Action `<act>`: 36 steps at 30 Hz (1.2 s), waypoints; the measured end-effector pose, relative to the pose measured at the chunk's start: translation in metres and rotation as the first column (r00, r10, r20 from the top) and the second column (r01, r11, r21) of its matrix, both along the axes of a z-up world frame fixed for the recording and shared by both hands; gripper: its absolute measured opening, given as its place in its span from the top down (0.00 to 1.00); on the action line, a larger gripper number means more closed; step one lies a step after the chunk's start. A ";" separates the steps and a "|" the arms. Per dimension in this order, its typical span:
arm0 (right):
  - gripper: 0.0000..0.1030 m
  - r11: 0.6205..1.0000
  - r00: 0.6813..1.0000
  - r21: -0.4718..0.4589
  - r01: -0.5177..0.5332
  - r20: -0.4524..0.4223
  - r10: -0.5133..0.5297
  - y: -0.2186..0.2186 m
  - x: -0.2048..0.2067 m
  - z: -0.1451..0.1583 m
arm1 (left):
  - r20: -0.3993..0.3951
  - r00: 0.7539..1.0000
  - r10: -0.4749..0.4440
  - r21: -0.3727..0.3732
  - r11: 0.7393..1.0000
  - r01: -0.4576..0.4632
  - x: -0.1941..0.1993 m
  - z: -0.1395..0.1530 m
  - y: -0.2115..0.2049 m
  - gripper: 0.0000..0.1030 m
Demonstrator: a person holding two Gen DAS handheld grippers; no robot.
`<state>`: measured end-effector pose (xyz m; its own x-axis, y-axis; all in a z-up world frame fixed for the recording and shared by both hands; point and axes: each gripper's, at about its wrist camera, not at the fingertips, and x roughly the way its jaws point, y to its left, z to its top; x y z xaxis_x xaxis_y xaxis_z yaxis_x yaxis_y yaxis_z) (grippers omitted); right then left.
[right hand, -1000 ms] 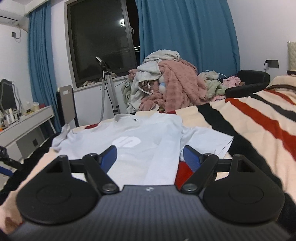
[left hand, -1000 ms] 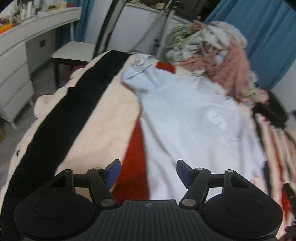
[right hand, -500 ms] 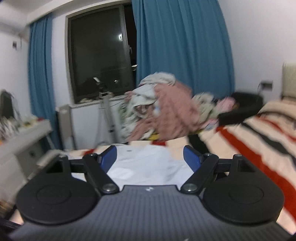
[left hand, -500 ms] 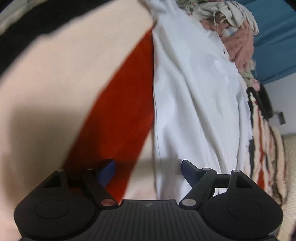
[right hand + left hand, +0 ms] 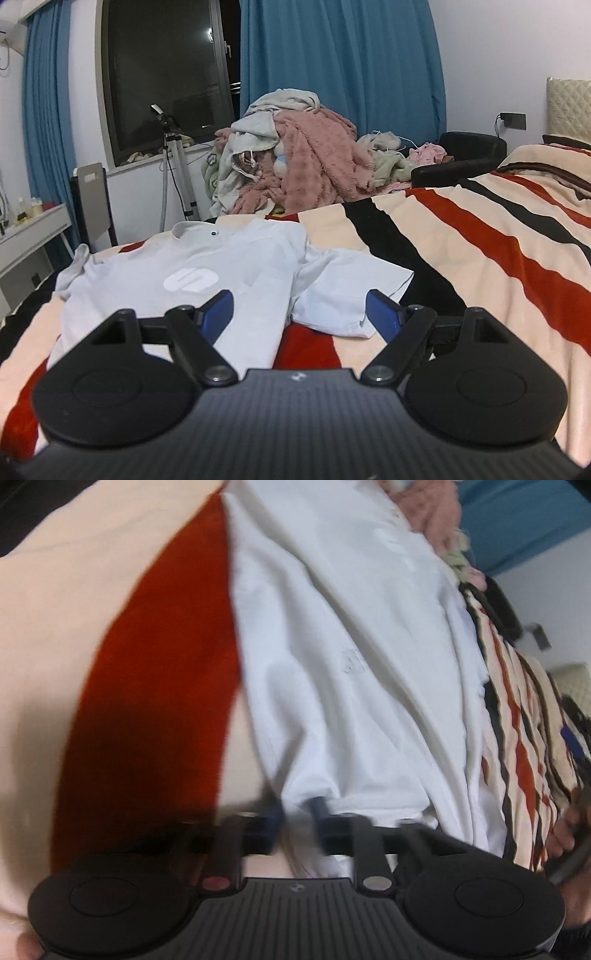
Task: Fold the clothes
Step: 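Press the open left gripper along the T-shirt body to smooth it, then grasp the sleeve nearest the right gripper with the right gripper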
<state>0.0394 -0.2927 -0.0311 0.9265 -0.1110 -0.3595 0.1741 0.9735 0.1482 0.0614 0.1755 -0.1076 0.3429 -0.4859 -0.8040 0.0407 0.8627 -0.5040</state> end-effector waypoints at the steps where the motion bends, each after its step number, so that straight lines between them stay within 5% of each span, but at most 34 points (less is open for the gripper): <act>1: 0.23 1.000 1.000 -0.005 0.003 -0.001 -0.003 0.000 -0.002 -0.001 | 0.000 1.000 -0.013 0.004 1.000 0.013 0.000 0.001 0.000 0.96; 10: 0.23 0.999 1.000 -0.022 0.025 0.006 -0.025 -0.001 -0.002 0.000 | 0.189 0.982 -0.027 0.197 0.980 -0.011 -0.017 0.039 0.007 0.95; 13: 0.23 0.999 1.000 -0.020 0.029 0.006 -0.029 -0.002 -0.001 -0.001 | 0.262 0.964 -0.035 0.266 0.963 -0.037 -0.025 0.053 0.010 0.79; 14: 0.23 0.999 1.000 -0.019 0.029 0.007 -0.029 -0.003 -0.001 -0.001 | 0.286 0.958 -0.039 0.289 0.956 -0.047 -0.027 0.057 0.011 0.65; 16: 0.23 0.999 0.999 -0.019 0.030 0.010 -0.030 -0.004 -0.002 0.000 | 0.348 0.936 -0.049 0.300 0.952 -0.061 -0.020 0.074 0.002 0.50; 22: 0.23 1.000 0.999 -0.004 0.030 0.036 -0.030 -0.009 -0.003 0.005 | 0.539 0.831 -0.135 0.342 0.937 -0.069 0.021 0.151 -0.061 0.39; 27: 0.23 0.999 0.995 -0.035 0.027 0.101 -0.024 -0.011 -0.004 0.006 | 0.647 0.744 -0.166 0.290 0.956 -0.039 0.041 0.203 -0.141 0.27; 31: 0.23 0.999 0.991 -0.033 0.028 0.131 -0.023 -0.013 -0.001 0.006 | 0.687 0.704 -0.180 0.279 0.960 -0.026 0.030 0.214 -0.198 0.20; 36: 0.23 0.998 0.992 -0.063 0.011 0.127 -0.003 -0.010 -0.001 -0.001 | 0.654 0.749 -0.109 0.249 0.966 -0.076 0.021 0.170 -0.216 0.14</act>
